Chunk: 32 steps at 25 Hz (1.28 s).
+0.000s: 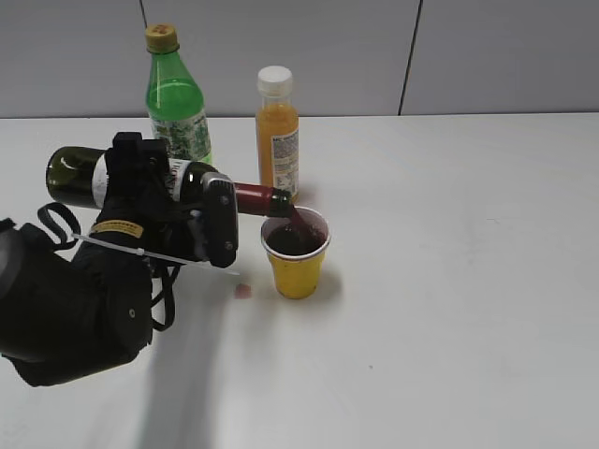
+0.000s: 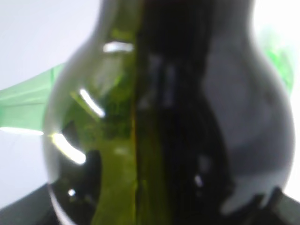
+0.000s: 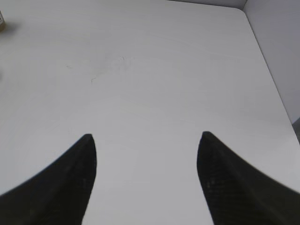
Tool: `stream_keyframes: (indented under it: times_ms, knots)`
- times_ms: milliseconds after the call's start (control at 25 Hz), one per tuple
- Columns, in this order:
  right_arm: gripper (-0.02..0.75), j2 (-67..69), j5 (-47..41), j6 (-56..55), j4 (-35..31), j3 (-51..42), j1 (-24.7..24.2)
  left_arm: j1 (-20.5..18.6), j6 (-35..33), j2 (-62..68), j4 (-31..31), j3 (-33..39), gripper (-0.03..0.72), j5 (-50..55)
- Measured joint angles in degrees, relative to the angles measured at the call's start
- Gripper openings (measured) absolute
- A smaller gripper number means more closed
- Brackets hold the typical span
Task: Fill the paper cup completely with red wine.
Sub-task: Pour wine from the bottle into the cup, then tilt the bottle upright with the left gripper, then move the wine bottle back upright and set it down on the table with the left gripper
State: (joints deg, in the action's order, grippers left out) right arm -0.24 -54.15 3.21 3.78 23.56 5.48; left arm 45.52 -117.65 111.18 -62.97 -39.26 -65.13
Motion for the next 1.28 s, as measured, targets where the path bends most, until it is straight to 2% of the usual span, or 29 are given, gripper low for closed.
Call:
stream_keyframes:
  times_ms: [360,520,720,840,1000,1160,1280]
  knots:
    - [0.51,0.0,0.0,0.0,0.0,0.0,0.0,0.0,0.0,0.0,-0.2,0.0,0.552,-0.1]
    - [0.51,0.0,0.0,0.1,0.0,0.0,0.0,0.0,5.5,0.0,-0.1,0.0,0.552,-0.1]
    - [0.51,0.0,0.0,0.0,0.0,0.0,0.0,0.0,20.4,0.0,4.7,0.0,0.552,-0.1]
    - [0.51,0.0,0.0,0.0,0.0,0.0,0.0,0.0,35.0,0.0,10.4,0.0,0.552,-0.4]
    - [0.51,0.0,0.0,0.0,0.0,0.0,0.0,0.0,50.8,-1.3,13.1,0.0,0.552,0.1]
    - [0.51,0.0,0.0,0.0,0.0,0.0,0.0,-0.3,57.8,-5.0,13.2,0.0,0.552,0.1]
    - [0.51,0.0,0.0,0.0,0.0,0.0,0.0,-1.9,63.2,-8.0,13.2,-0.1,0.552,1.2]
